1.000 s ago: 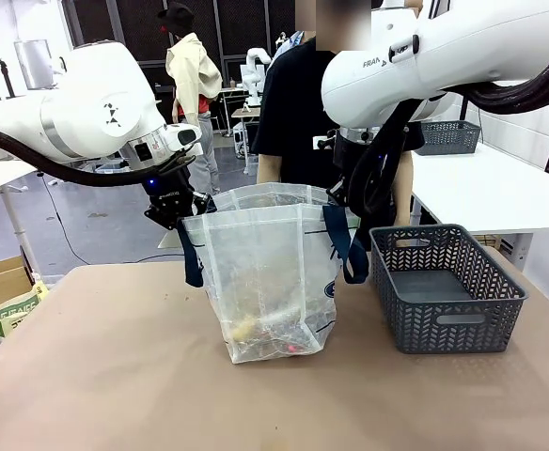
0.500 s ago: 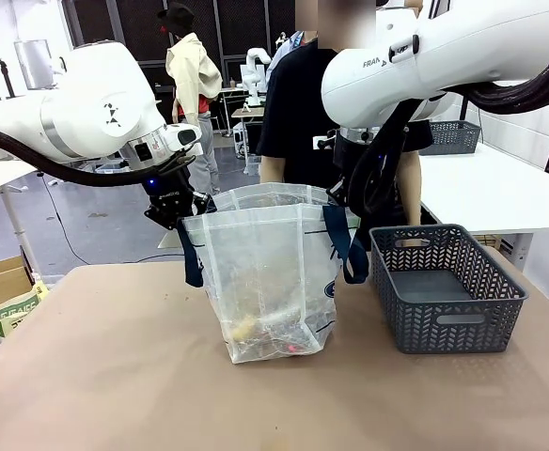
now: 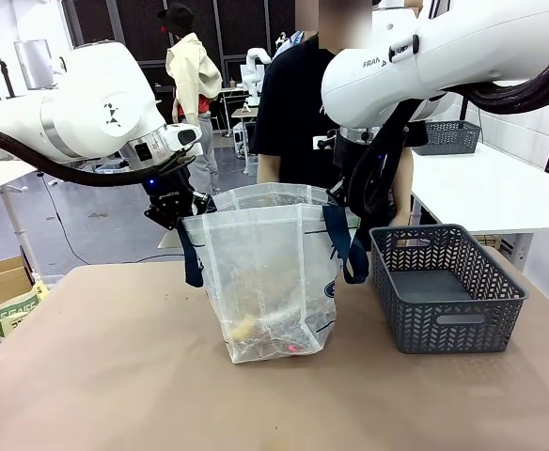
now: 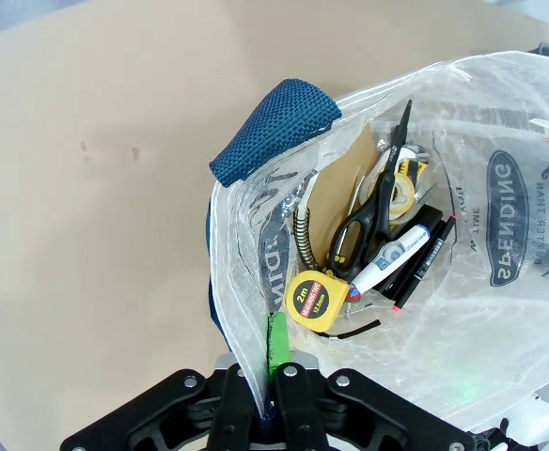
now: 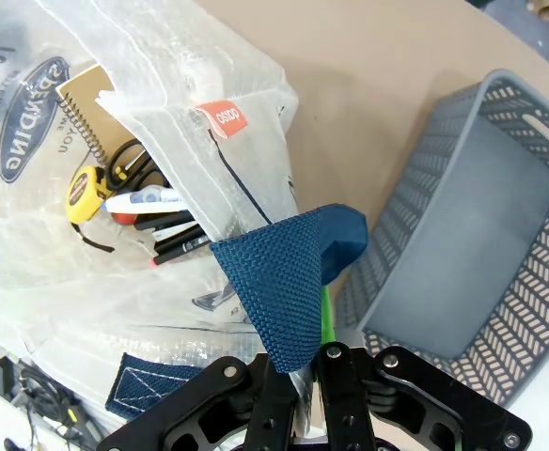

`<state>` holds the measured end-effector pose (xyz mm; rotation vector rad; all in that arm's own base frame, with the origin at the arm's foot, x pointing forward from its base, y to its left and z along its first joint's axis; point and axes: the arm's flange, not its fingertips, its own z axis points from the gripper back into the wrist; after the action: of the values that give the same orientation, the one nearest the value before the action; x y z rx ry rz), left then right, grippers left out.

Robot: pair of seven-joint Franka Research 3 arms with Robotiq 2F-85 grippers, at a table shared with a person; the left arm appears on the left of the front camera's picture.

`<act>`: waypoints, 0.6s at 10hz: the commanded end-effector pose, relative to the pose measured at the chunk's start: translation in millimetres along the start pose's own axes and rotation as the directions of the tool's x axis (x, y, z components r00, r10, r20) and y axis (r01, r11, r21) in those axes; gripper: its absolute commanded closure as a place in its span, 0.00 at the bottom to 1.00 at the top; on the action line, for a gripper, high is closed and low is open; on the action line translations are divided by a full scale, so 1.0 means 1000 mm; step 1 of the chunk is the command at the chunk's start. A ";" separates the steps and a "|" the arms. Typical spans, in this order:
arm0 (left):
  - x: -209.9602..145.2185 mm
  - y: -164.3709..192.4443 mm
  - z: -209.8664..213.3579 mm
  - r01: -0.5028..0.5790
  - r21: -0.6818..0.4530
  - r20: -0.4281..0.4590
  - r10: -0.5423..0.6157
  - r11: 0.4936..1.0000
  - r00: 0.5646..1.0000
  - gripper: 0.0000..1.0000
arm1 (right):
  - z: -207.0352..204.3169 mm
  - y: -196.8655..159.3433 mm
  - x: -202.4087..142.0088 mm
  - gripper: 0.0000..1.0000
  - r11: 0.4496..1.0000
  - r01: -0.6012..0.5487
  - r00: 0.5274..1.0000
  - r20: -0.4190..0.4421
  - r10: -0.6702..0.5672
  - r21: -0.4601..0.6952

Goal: Transfer purchased items from the store into the shopping bag.
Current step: Move the Reusable shopping bag to the right side of the table.

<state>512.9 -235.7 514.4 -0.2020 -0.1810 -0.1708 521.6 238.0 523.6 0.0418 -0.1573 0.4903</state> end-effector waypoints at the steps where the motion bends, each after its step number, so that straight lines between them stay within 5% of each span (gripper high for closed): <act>1: 0.000 0.002 0.000 -0.002 0.001 0.000 0.002 1.000 1.000 1.00 | 0.001 -0.001 0.000 1.00 1.000 0.001 1.000 0.001 -0.001 -0.001; 6: 0.000 0.002 0.000 -0.002 0.001 0.000 0.002 1.000 1.000 1.00 | 0.001 -0.001 0.000 1.00 1.000 0.001 1.000 0.001 -0.001 -0.001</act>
<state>512.9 -235.7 514.4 -0.2019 -0.1809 -0.1708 521.6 238.0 523.6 0.0418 -0.1573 0.4903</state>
